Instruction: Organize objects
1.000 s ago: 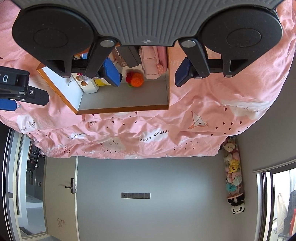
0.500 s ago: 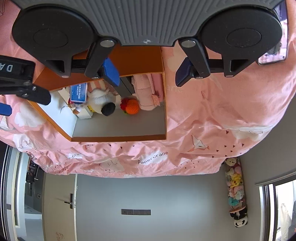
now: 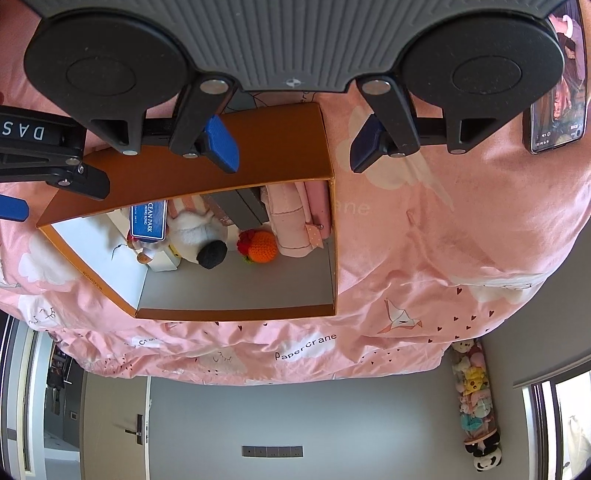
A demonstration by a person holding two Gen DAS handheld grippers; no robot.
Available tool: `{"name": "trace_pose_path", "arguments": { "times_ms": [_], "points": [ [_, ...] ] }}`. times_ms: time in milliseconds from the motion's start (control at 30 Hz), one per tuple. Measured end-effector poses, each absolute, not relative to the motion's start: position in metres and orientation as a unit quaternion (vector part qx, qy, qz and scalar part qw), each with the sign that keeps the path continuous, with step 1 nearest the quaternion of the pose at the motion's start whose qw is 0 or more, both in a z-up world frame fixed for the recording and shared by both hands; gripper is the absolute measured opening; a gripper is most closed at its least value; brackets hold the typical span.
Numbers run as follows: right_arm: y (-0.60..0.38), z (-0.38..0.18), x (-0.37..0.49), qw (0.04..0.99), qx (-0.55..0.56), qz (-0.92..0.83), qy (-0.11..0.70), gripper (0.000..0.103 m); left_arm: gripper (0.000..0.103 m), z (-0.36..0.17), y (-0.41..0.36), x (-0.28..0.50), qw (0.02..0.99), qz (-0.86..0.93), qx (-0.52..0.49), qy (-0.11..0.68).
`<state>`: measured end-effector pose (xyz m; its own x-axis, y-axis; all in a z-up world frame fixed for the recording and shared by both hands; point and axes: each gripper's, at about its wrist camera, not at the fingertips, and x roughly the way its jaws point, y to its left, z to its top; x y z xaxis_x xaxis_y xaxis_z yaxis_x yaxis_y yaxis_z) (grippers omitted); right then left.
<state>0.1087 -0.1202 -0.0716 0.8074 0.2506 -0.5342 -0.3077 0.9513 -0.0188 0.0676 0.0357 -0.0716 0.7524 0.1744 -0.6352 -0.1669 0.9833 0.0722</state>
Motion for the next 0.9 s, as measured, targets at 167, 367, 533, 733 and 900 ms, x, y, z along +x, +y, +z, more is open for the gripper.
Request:
{"name": "trace_pose_path", "arguments": {
  "times_ms": [167, 367, 533, 733, 900],
  "points": [
    [-0.1216, -0.0705, 0.1066, 0.95, -0.048, 0.15, 0.269, 0.101, 0.081, -0.0699, 0.0329, 0.0666, 0.935, 0.09, 0.008, 0.344],
    [-0.1231, -0.0681, 0.1054, 0.951, -0.045, 0.153, 0.266, 0.101, 0.081, -0.069, 0.0321, 0.0666, 0.934, 0.09, 0.008, 0.345],
    [-0.1258, -0.0673, 0.1052, 0.951, -0.041, 0.154, 0.266, 0.101, 0.081, -0.0687, 0.0314, 0.0663, 0.934, 0.091, 0.009, 0.346],
    [-0.1262, -0.0674, 0.1054, 0.951, -0.041, 0.155, 0.266, 0.101, 0.081, -0.0686, 0.031, 0.066, 0.933, 0.09, 0.009, 0.348],
    [-0.126, -0.0674, 0.1053, 0.951, -0.041, 0.154, 0.266, 0.101, 0.081, -0.0683, 0.0302, 0.0659, 0.933, 0.091, 0.009, 0.347]
  ]
}}
